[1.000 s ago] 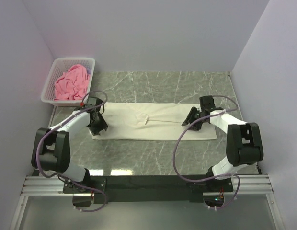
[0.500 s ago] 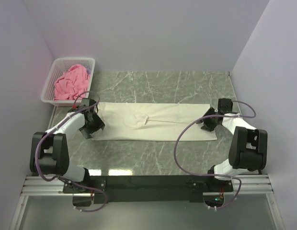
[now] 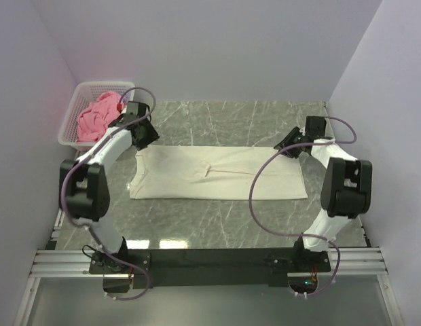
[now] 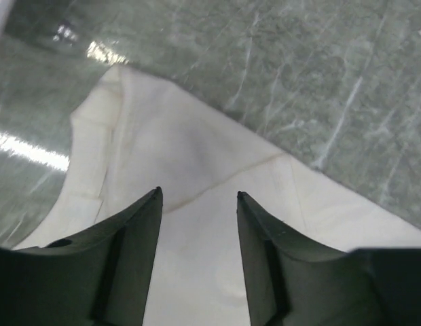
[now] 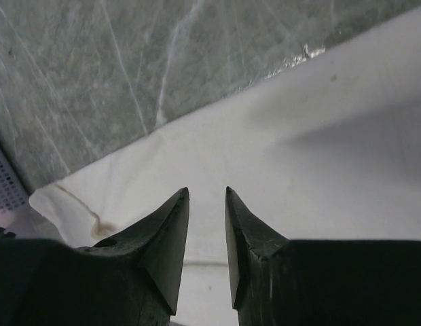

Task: Fold and stack the t-shirts
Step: Fold the tshirt

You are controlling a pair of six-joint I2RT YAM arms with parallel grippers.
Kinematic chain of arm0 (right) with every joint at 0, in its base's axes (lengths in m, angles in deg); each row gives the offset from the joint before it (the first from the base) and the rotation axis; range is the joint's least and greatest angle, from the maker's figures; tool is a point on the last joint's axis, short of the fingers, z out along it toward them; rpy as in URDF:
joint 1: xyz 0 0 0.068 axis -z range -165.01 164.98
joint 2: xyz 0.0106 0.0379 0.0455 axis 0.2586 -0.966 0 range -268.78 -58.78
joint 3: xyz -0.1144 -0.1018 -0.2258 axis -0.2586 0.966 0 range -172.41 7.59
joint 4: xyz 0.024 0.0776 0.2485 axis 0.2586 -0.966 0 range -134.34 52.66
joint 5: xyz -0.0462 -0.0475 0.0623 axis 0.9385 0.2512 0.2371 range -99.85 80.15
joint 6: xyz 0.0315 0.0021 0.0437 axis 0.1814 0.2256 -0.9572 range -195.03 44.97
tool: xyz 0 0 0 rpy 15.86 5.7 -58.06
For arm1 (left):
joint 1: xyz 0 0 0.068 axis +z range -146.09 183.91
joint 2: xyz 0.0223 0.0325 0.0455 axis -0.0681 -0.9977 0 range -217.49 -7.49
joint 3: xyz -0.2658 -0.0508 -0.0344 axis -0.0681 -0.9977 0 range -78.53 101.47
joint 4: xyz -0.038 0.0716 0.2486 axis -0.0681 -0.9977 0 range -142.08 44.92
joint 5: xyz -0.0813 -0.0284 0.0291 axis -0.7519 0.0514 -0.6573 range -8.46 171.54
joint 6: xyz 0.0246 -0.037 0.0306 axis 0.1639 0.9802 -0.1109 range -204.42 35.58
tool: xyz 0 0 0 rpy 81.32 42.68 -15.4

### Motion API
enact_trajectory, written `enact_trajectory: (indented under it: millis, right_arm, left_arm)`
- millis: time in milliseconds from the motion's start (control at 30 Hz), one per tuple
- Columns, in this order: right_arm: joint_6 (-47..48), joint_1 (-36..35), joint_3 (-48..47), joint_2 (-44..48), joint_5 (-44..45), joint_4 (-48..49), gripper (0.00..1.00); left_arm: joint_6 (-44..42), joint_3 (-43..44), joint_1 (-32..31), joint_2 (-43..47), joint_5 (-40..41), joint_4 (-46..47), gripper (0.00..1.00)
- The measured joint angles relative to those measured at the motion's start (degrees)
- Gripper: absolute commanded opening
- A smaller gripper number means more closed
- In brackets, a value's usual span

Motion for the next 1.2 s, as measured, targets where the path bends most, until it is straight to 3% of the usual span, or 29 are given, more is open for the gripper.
enact_trajectory:
  millis: [167,367,633,800,933,1200]
  right_arm:
    - [-0.76,0.09,-4.79,-9.31,-0.17,1.46,0.35]
    - [-3.06,2.14,-5.53,-13.75,-0.28,2.49,0.35]
    - [-2.67,5.86,-5.22,-12.11,4.15,1.73,0.36]
    - [-0.70,5.14,-2.73,-4.61,9.05,-1.90,0.38]
    - [2.60,-0.15,-3.10,1.86,13.35,-5.53,0.41]
    - [11.67,-22.10,-4.31,4.52,17.86,-12.09,0.56]
  left_arm:
    - [-0.90,4.28,-0.17,-11.96,0.83,2.16,0.45]
    - [-1.38,7.32,0.87,-19.41,1.81,1.99,0.47]
    - [-1.81,8.24,1.75,-19.19,3.10,1.73,0.63]
    - [-1.97,7.96,0.50,-15.37,4.85,-0.68,0.82]
    - [-1.68,6.67,-3.10,-7.87,6.75,-2.36,0.90]
    - [2.73,-3.41,-11.52,4.98,6.60,-3.91,0.94]
